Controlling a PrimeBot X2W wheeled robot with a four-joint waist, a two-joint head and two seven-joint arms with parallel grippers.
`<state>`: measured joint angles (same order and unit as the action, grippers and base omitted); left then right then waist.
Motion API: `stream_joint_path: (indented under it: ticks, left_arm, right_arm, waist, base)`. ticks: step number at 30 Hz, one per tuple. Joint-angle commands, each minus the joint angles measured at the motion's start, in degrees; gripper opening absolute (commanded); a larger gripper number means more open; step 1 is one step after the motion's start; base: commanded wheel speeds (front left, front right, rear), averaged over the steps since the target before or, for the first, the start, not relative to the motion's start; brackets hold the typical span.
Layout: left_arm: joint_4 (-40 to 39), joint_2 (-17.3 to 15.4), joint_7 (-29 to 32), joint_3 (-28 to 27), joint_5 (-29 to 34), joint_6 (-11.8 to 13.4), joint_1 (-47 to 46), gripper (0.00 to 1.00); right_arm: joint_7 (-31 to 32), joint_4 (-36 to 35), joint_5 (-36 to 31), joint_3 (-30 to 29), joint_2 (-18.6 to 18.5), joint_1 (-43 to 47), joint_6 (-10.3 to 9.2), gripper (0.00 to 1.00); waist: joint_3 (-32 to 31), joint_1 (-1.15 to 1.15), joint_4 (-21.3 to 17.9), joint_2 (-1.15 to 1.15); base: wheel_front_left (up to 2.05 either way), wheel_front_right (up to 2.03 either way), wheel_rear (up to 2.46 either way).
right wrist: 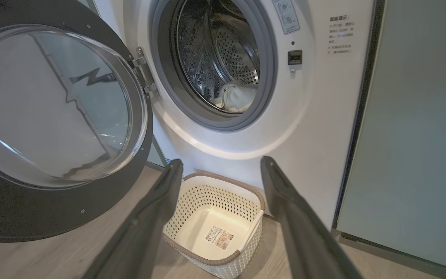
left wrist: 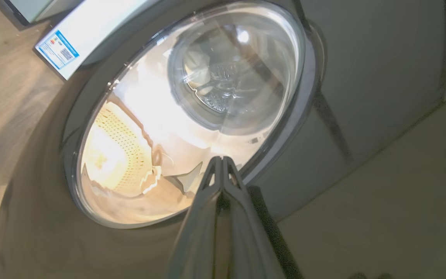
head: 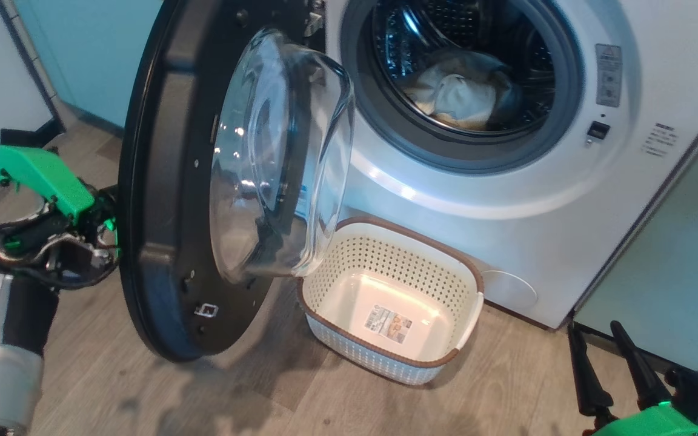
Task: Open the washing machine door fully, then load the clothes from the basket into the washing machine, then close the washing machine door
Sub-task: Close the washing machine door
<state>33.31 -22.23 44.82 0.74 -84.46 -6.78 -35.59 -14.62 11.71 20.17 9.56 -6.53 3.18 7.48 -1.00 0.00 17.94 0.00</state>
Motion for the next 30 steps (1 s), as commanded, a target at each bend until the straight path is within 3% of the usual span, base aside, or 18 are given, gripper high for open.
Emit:
stream_joint_path:
  ticks: [1,18,30]
  left_arm:
    - [-3.0,-1.6,-0.4,-1.6,-0.4,0.4,-1.9,0.0]
    - [-10.4,0.8,-0.1,-1.6,-1.7,2.2,1.0,0.0]
    - [-12.4,1.7,-2.0,-2.5,-1.6,1.8,2.0,0.0]
  right_arm:
    - [-0.4,-1.7,-0.1,0.9,-0.6,-1.8,0.01,1.0]
    - [-0.4,-1.6,-0.2,0.8,-0.7,-2.0,0.01,1.0]
    - [-0.4,-1.7,-0.2,0.9,-0.8,-2.5,0.01,1.0]
  waist:
    - [0.1,0.0,-1.0,0.0]
    - [0.5,0.0,-9.2,0.0]
    - [1.3,0.0,-18.0,0.0]
  base:
    - [0.0,0.0,0.0]
    - [0.0,0.0,0.0]
    - [0.0,0.0,0.0]
